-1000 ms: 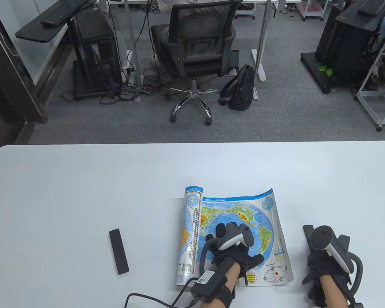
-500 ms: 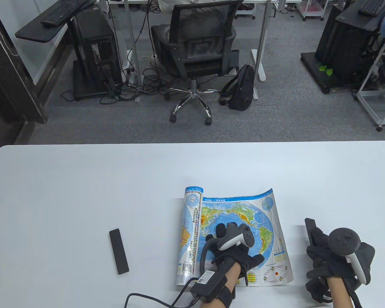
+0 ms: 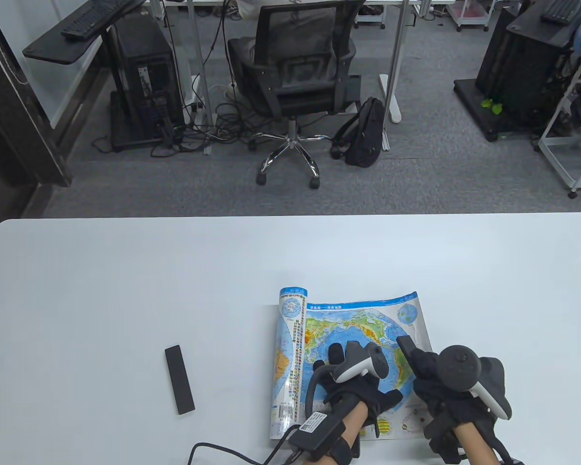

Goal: Unroll map and secure with paperweights

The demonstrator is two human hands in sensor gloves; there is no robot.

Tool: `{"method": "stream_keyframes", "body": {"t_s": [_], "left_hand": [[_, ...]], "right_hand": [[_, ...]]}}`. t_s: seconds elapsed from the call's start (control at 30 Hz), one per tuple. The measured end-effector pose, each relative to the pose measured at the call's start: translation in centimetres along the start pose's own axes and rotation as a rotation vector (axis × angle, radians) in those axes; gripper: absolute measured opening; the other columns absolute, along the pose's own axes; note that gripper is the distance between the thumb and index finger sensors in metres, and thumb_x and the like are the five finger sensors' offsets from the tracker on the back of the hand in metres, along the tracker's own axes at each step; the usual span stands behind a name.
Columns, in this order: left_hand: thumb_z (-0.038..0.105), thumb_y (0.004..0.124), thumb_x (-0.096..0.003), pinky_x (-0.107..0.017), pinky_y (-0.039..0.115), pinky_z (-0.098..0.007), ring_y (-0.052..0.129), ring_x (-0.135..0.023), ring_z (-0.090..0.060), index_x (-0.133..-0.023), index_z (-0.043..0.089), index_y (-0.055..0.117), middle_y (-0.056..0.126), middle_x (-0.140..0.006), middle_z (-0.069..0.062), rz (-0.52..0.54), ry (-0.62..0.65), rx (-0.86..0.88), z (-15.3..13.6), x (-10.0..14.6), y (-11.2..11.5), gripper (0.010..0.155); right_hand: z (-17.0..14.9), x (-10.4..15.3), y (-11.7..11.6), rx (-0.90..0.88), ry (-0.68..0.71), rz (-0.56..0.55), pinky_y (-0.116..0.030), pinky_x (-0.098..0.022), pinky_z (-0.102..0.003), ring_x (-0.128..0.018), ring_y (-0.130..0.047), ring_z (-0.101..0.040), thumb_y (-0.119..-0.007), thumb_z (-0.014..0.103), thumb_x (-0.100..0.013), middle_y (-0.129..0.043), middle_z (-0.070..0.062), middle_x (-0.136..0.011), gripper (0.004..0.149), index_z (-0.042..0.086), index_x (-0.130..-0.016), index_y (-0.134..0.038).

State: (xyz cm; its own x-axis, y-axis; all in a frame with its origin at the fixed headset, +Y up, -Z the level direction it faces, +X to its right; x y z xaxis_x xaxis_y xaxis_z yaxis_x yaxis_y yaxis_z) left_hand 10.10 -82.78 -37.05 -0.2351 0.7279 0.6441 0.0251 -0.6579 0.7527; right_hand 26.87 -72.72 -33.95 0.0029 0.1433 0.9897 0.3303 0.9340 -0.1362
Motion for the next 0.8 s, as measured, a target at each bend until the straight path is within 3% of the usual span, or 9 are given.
{"method": "stream_keyframes", "body": {"t_s": [0.3, 0.8], "left_hand": [[0.084, 0.036, -0.0454, -0.05, -0.003, -0.072, -0.032, -0.08, -0.042, -0.089, 0.046, -0.024, -0.04, -0.091, -0.003, -0.002, 0.001, -0.007, 0.2, 0.1, 0.1, 0.084], [0.084, 0.036, -0.0461, -0.05, -0.003, -0.072, -0.032, -0.08, -0.042, -0.09, 0.046, -0.024, -0.04, -0.091, -0.004, -0.004, 0.008, -0.006, 0.2, 0.0, 0.1, 0.084]], "right_hand": [[-2.5, -1.8, -1.9, 0.067, -0.134, 0.01, -0.079, -0.04, -0.047, -0.069, -0.074, -0.045, -0.082, 0.018, -0.048, -0.061, -0.026, -0.103, 0.053, 0.012, -0.097, -0.063], [-0.7, -3.3, -3.1, 0.241, -0.165, 0.065, -0.078, -0.04, -0.045, -0.066, -0.07, -0.046, -0.077, 0.019, -0.051, -0.054, -0.027, -0.104, 0.052, 0.012, -0.098, -0.055]]}}
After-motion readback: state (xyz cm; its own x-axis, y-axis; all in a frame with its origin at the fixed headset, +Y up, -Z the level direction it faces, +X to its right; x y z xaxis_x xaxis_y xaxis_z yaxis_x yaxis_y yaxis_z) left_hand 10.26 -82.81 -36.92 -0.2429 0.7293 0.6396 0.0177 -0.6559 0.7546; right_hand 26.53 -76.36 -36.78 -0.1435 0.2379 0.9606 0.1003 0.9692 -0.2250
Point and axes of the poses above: the tracker on the back of each hand, its own z axis roughly to the thumb side, its own x axis roughly from the fingertips to the wrist, y = z × x, the point moved 3 cm from there along -x, roughly from the wrist to the fingertips
